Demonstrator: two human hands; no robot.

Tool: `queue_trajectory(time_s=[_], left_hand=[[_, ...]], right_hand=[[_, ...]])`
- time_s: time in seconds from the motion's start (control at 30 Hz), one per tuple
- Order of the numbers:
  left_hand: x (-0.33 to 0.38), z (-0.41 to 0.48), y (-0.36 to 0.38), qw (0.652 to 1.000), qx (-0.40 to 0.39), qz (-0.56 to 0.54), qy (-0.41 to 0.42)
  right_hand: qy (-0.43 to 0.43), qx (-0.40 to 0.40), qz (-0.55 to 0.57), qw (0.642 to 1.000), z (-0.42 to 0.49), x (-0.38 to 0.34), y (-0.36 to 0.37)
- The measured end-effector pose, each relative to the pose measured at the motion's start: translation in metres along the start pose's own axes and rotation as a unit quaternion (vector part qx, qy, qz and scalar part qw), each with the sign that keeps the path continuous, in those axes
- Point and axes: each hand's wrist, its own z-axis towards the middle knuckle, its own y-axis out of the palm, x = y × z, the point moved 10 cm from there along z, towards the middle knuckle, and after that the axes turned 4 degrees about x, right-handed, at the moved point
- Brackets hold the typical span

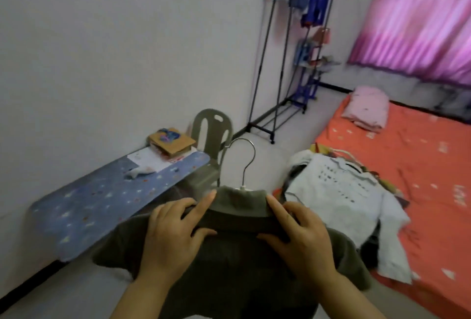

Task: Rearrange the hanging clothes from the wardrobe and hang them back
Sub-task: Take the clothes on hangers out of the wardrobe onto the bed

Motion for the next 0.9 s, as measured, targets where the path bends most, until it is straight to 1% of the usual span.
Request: queue_trajectory(time_s=[0.17,0.27,0.37,0.47,0.6,0.77,0.9], left_hand=[[0.126,0.071,0.11,0.993,-0.025,-0.081,0.08],[0.184,0.102,0.163,0.985,-0.048,-0.119,0.114],[0.224,0.131,0.206,0.977,-0.054,-0.136,0.155],[0.247,0.161,0.251,0.97,-0.061,-0.148,0.184],[0.265,0.206,0.315,0.962,-0.072,-0.153,0.214],[0.279,0.274,0.388,0.949,-0.083,-0.182,0.243],[0.288,0.32,0.435,0.939,-0.094,-0.192,0.268]], right_hand=[[0.071,0.026,-0.066,0.995,-0.028,0.152,-0.055],[0.111,0.035,-0.094,0.989,-0.042,0.222,-0.076],[0.137,0.052,-0.115,0.982,-0.049,0.278,-0.083],[0.17,0.067,-0.124,0.975,-0.05,0.327,-0.079],[0.202,0.063,-0.145,0.967,-0.04,0.389,-0.06],[0.236,0.068,-0.176,0.953,-0.007,0.46,-0.04],[0.251,0.065,-0.172,0.95,0.021,0.509,-0.023]])
